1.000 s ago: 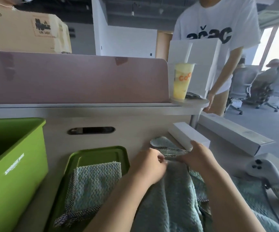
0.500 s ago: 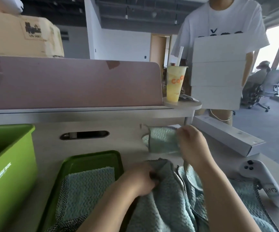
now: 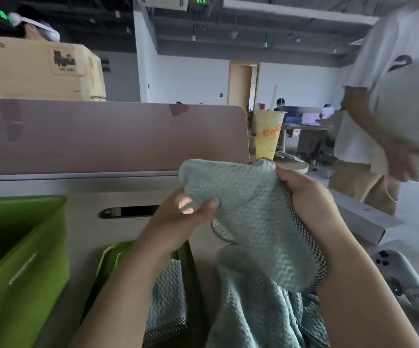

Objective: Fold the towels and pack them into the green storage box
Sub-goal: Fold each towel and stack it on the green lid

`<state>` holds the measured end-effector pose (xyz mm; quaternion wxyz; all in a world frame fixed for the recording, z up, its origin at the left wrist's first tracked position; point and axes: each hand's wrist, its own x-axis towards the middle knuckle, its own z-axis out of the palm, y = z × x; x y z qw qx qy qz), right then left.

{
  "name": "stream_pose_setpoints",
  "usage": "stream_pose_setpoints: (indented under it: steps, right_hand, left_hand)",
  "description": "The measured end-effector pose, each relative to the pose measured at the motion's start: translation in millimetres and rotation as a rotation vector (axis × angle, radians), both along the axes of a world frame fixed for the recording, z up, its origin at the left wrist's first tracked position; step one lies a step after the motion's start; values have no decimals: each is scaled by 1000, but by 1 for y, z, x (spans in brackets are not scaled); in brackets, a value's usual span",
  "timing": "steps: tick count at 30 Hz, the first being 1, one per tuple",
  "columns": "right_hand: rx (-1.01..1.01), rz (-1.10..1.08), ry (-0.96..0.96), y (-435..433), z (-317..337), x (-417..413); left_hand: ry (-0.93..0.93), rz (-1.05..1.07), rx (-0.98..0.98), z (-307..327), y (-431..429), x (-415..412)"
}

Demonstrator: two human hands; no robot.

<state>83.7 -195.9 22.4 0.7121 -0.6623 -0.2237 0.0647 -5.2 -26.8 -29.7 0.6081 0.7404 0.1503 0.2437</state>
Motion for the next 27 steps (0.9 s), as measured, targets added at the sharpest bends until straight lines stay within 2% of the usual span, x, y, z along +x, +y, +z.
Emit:
stream_pose_setpoints:
  steps: [4, 6, 9, 17, 22, 27]
  right_hand:
    - [-19, 80, 197, 3, -3, 1]
    - [55, 246, 316, 2, -4, -3]
    - [120, 425, 307, 2, -5, -7]
    - [331, 269, 283, 4, -5, -3]
    - [281, 183, 202, -4, -6, 3]
    - [259, 131, 195, -14, -4, 8]
  left_hand:
    - [-114, -155, -350, 9, -1, -7]
    - [-138, -168, -464, 15, -5, -10]
    - [-96, -137, -544, 22, -8, -14]
    - [-57, -265, -523, 19, 4, -19]
    - [53, -328, -424, 14, 14, -22]
    - [92, -250, -470, 14, 19, -21]
